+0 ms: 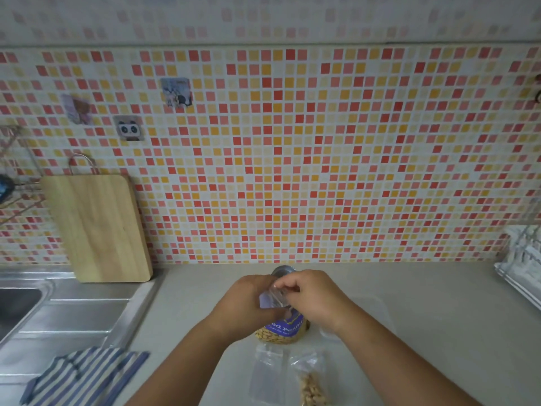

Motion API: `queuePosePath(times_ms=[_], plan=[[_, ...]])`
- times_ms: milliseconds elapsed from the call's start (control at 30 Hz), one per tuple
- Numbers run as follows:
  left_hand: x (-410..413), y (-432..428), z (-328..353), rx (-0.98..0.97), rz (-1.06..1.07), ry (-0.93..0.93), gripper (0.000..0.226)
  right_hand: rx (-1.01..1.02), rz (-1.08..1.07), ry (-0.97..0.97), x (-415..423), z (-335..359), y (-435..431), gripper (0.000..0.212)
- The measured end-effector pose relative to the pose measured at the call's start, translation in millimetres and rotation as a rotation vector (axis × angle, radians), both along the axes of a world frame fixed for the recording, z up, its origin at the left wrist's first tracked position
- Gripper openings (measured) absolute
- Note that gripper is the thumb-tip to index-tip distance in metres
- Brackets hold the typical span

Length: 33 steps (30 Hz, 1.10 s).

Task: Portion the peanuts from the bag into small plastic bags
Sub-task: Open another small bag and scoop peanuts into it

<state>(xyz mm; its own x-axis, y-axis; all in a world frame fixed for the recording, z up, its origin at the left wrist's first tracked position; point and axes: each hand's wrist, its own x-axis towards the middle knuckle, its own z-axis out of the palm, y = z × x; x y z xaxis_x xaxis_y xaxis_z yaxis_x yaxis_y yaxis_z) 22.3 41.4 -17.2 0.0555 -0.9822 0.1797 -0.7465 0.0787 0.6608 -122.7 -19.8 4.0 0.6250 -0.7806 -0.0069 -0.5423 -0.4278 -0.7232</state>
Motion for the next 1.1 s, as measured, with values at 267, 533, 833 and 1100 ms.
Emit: queuePosePath(times_ms=[267,533,833,1100], plan=[[16.1,-5.8,-15.4,0.098,0.115,-0.066,0.044,-0.423,-0.032,0.560,6.7,-0.6,-32.6,0.028],[16.6,-15.5,-22.1,0.158,0.139,-0.131,0.043,-0.490,0.037,1.022,29.5,-13.8,-44.9,0.046],[24.5,-18.1,-20.0,0.171,0.128,-0.004,0.037,-0.503,0.003,0.839,32.8,-0.9,-40.6,0.032],[26.7,-21.5,-18.5,0.178,0.113,0.125,0.024,0.024,-0.316,0.634,57.2,-34.1,-41.5,0.056]])
